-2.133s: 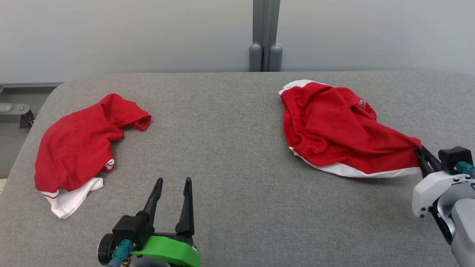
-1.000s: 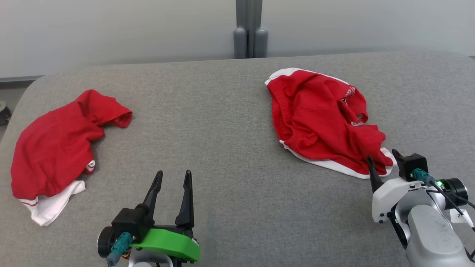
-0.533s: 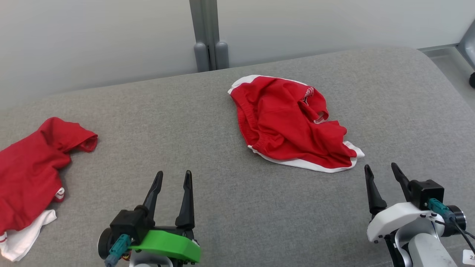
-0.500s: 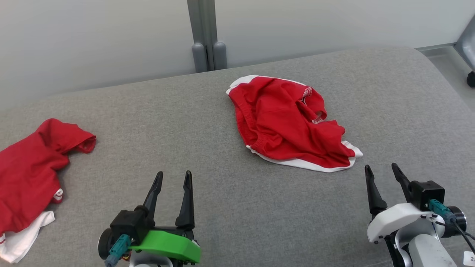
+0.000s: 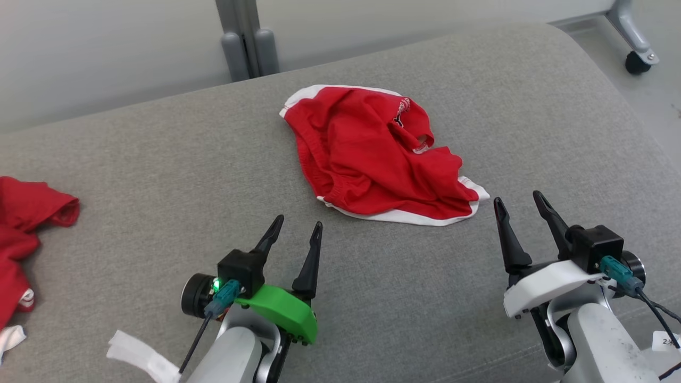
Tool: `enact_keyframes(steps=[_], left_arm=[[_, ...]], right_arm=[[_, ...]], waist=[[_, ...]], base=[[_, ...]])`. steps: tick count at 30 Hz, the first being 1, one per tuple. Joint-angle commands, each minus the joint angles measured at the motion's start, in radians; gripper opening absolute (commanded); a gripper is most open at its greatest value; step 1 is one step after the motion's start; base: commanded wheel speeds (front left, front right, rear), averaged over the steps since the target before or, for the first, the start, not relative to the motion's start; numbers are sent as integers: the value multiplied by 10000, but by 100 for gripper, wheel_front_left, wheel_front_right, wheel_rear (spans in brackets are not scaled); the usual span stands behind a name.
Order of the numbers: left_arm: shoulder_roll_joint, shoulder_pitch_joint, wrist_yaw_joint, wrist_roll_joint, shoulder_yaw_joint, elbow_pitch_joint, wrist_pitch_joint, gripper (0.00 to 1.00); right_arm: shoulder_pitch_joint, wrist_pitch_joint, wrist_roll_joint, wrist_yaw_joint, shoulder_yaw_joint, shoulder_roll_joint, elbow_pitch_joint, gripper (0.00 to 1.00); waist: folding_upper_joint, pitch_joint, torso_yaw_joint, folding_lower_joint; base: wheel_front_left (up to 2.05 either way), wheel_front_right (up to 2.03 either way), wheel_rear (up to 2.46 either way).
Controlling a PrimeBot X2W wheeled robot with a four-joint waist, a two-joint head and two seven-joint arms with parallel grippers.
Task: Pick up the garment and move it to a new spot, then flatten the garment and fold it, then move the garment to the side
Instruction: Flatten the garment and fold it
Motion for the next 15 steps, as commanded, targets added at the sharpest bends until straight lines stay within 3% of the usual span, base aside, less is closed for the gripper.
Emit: enact_keyframes(steps=[1,8,15], left_arm=[[64,-424,152,87,-172,569,26,100],[62,-2107,104,-447,-873,2544,56,100],[62,-3180,486,-384,-1208,3800,-3,100]], right_arm=[[-197,11,82,1,85,-76,-94,100],[-609,-50,243,1,369,-157,-123,100],[-894,-123,340,1,607,-98,16,100]], waist=[[-1,608,-573,0],[-1,1168,-1024,0],[-1,1488,-1358,0]], base=[[0,0,0],[0,0,0],[0,0,0]])
